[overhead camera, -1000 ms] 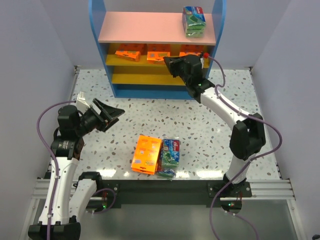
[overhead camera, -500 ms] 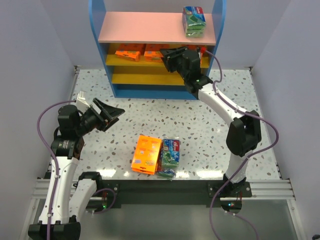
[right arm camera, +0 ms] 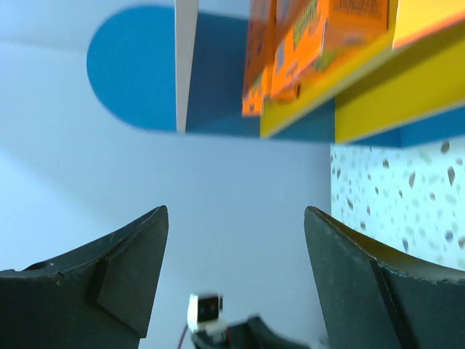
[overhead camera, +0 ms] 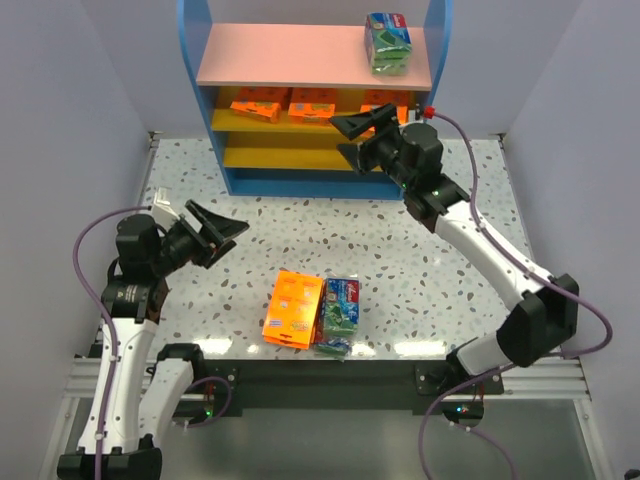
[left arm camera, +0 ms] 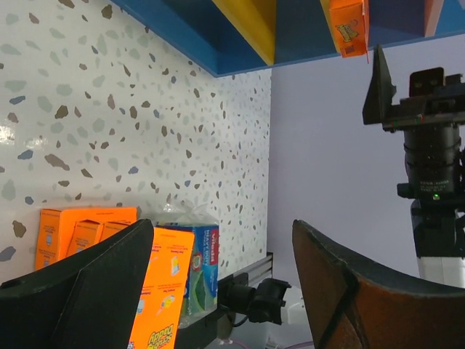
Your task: Place and organize the cleaning sponges onto the shelf
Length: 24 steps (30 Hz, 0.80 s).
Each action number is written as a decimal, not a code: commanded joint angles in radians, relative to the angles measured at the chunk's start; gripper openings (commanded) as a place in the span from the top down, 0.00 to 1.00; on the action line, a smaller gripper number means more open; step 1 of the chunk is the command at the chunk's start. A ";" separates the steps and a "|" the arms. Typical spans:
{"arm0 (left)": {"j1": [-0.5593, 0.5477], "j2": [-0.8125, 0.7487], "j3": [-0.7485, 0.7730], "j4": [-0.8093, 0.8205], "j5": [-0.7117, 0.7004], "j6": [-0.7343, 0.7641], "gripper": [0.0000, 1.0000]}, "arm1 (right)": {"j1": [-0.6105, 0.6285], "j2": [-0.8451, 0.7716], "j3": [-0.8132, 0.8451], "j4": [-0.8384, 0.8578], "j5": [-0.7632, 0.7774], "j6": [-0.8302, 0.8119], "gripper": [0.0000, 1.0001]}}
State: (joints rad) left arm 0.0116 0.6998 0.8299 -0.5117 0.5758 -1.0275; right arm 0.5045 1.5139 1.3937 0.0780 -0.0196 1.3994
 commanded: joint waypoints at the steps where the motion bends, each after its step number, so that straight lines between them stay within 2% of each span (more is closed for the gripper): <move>1: -0.001 -0.022 -0.038 -0.074 0.001 0.032 0.18 | 0.005 -0.128 -0.094 -0.073 -0.196 -0.095 0.21; 3: -0.001 -0.036 -0.076 -0.103 0.018 0.035 0.18 | 0.003 -0.174 -0.151 -0.075 -0.250 -0.140 0.20; 7: -0.004 -0.103 -0.121 -0.160 0.080 0.037 0.19 | 0.002 -0.262 -0.232 -0.201 -0.361 -0.291 0.19; 9: -0.004 -0.129 -0.130 -0.241 0.094 0.049 0.19 | 0.003 -0.313 -0.263 -0.281 -0.416 -0.324 0.18; 12: -0.004 -0.201 -0.172 -0.361 0.178 0.049 0.19 | 0.003 -0.409 -0.331 -0.363 -0.389 -0.364 0.18; 16: -0.004 -0.345 -0.235 -0.542 0.246 0.047 0.19 | 0.003 -0.443 -0.337 -0.495 -0.422 -0.436 0.18; 24: 0.011 -0.388 -0.255 -0.744 0.251 0.188 0.22 | 0.003 -0.508 -0.406 -0.593 -0.445 -0.476 0.18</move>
State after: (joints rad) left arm 0.0128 0.3111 0.5900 -1.1328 0.7799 -0.9310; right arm 0.5056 1.0393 1.0172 -0.4427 -0.4160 0.9726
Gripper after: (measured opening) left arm 0.786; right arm 0.823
